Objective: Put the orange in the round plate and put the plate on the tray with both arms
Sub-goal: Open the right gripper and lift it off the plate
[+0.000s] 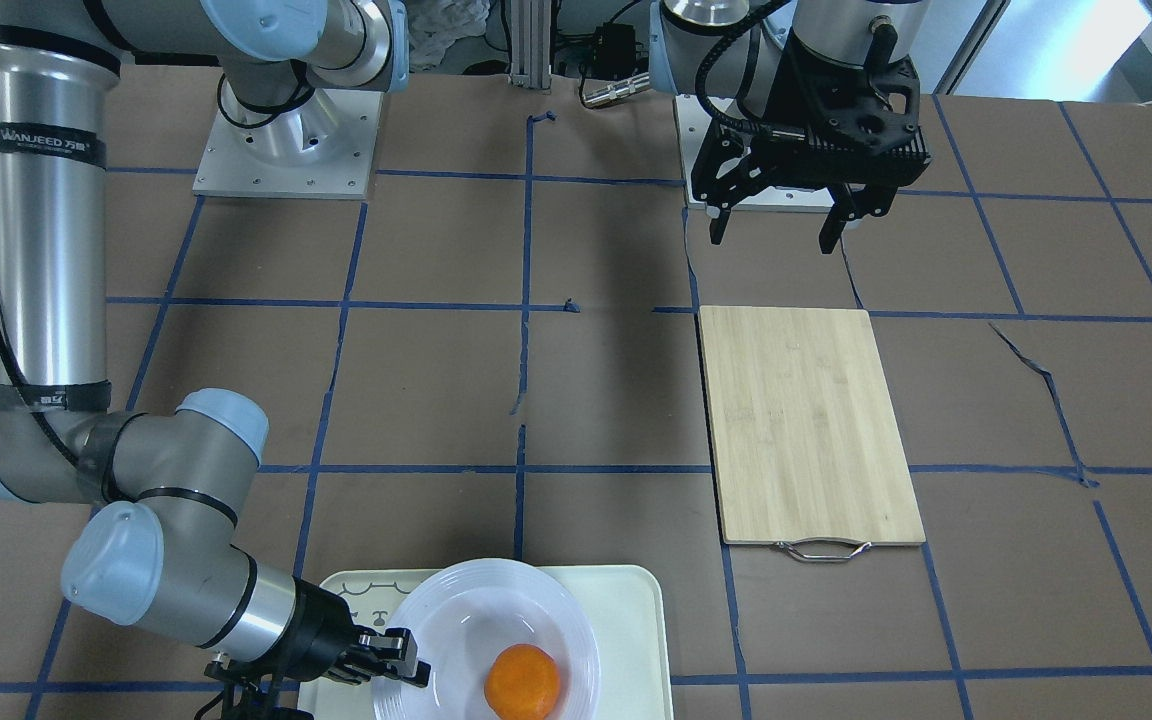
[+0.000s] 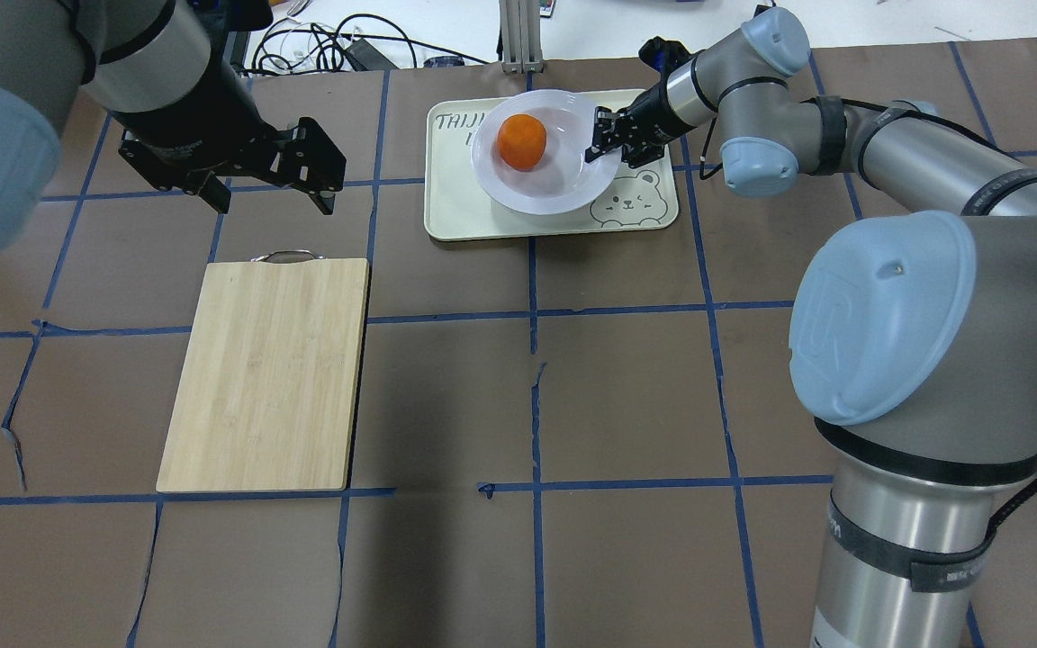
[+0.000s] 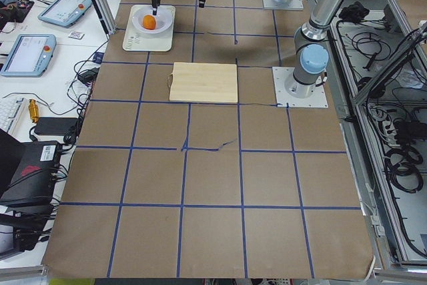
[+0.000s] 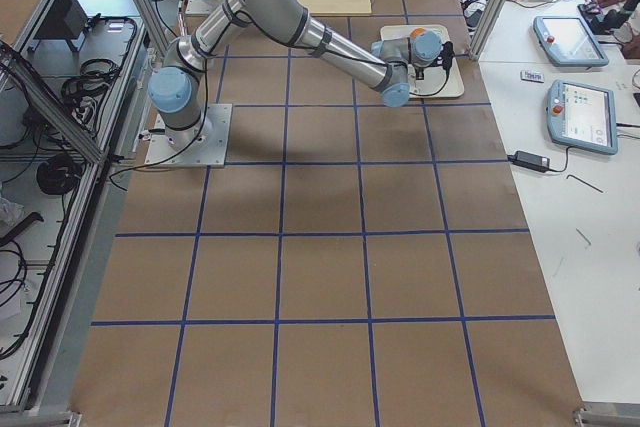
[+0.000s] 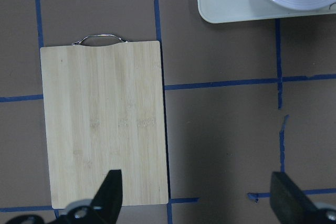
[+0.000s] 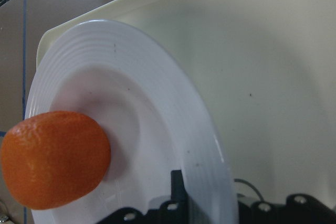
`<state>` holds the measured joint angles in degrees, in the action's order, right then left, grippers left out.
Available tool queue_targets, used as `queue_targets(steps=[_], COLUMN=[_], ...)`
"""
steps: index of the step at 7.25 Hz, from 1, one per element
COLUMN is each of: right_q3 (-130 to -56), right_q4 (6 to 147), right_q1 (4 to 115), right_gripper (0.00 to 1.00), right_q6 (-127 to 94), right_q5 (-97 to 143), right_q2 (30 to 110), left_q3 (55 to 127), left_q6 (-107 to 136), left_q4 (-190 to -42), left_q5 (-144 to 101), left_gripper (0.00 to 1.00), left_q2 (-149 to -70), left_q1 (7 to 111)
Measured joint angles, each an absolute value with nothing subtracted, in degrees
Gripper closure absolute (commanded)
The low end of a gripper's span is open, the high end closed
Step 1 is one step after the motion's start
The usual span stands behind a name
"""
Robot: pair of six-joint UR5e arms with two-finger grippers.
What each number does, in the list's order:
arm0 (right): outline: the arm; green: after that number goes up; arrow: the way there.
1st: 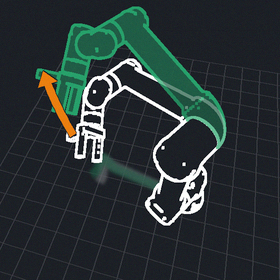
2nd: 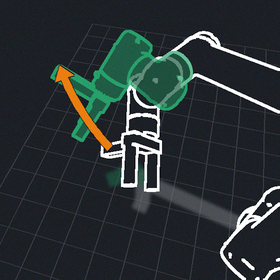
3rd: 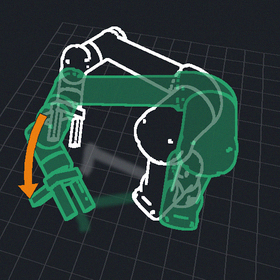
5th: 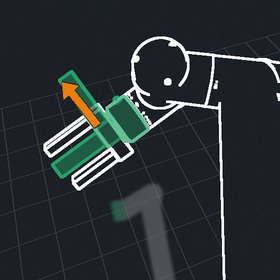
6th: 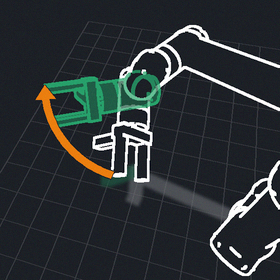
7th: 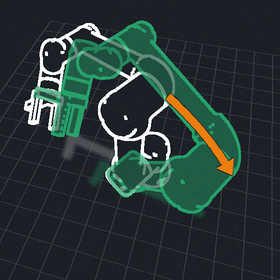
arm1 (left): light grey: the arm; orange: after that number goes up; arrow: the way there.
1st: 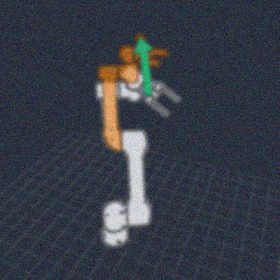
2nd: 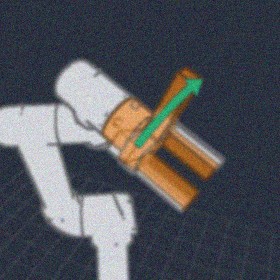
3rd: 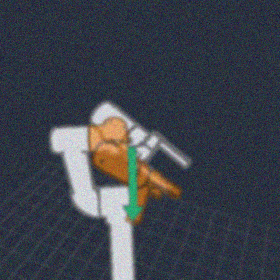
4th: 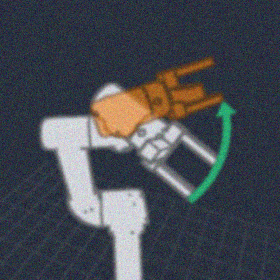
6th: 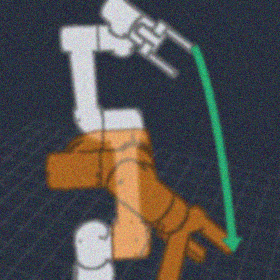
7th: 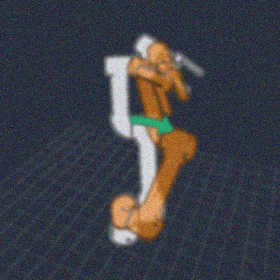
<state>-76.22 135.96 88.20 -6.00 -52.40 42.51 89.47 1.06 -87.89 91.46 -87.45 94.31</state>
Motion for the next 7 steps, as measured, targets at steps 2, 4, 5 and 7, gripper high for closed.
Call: queue_targets(steps=[2,4,5,7], right_q3=[-75.7,-75.4,-74.9,-73.9], right_q4=[136.0,136.2,136.1,132.4], right_q1=[88.2,88.2,88.2,88.1], right_gripper=[0.03,0.00,0.00,0.00], right_q6=[-6.1,-6.1,-6.1,-6.0], right_q5=[-52.2,-52.9,-53.8,-60.4], right_q2=[41.4,41.2,41.4,45.0], left_q3=[89.5,89.5,89.5,89.5], left_q6=[1.1,1.1,1.1,1.1], left_q4=[-87.9,-87.9,-87.9,-87.9], left_q5=[91.5,91.5,91.5,91.5], left_gripper=[0.00,0.00,0.00,0.00], left_q2=[-87.5,-87.5,-87.5,-87.5], left_q1=[94.3,94.3,94.3,94.3])
